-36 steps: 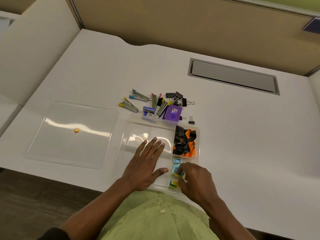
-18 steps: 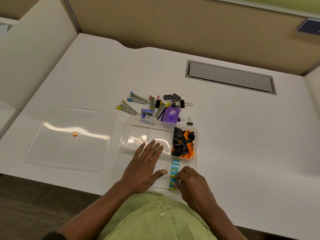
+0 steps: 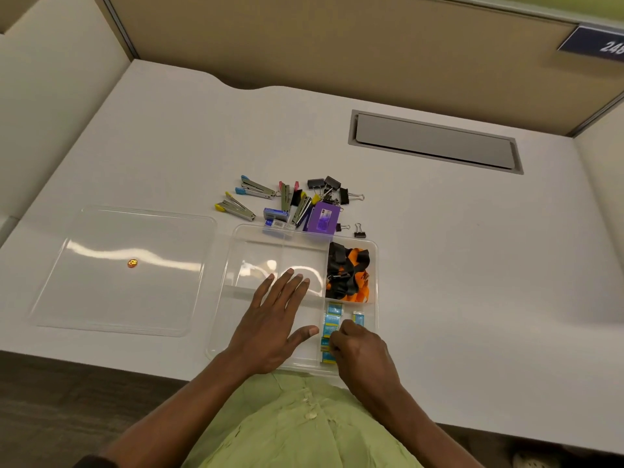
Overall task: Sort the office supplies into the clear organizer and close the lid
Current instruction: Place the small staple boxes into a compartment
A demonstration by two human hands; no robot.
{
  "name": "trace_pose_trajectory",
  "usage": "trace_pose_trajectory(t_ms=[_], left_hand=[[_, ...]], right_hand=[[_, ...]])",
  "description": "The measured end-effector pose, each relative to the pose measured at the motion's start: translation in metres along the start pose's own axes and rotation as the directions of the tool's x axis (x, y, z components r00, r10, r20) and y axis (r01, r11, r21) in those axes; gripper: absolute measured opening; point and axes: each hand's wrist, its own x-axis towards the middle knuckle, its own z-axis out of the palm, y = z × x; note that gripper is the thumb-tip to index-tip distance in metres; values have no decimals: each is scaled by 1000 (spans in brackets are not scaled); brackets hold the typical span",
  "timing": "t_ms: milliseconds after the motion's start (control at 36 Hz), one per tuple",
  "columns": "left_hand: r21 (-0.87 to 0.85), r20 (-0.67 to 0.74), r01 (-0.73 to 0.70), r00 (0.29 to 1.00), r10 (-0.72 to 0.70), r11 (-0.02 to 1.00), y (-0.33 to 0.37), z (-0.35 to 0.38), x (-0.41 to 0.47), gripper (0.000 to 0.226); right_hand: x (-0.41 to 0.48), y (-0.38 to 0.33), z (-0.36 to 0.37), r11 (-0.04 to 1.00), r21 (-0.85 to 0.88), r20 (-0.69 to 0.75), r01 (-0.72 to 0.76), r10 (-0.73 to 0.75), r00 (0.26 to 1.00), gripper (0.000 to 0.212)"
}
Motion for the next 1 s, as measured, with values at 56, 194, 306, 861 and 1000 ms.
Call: trace_pose_trajectory(t_ms=[56,194,306,861,1000], left_hand=[[1,6,2,1000,-2,1000,0,-1,0,86],[2,-2,-1,1000,1,1000,0,0,0,86],[0,6,2,1000,-2,1000,0,0,1,86],[-19,24,-1,1000,1,1000,-1,-1,0,86],[-2,18,7,1000,-7,1000,-1,0,1,85]], right_hand=[[2,2,-5,1000,12,5,20,-20,1000,17],[3,0,-11,999,-34,16,26,-25,1000,22],[5,0,-4,999,-42,18,-4,5,1000,23],[-1,28,-64,914,323,-176,-247,314,933,9],[-6,32,-72,917,334,-203,-219,297,933,7]])
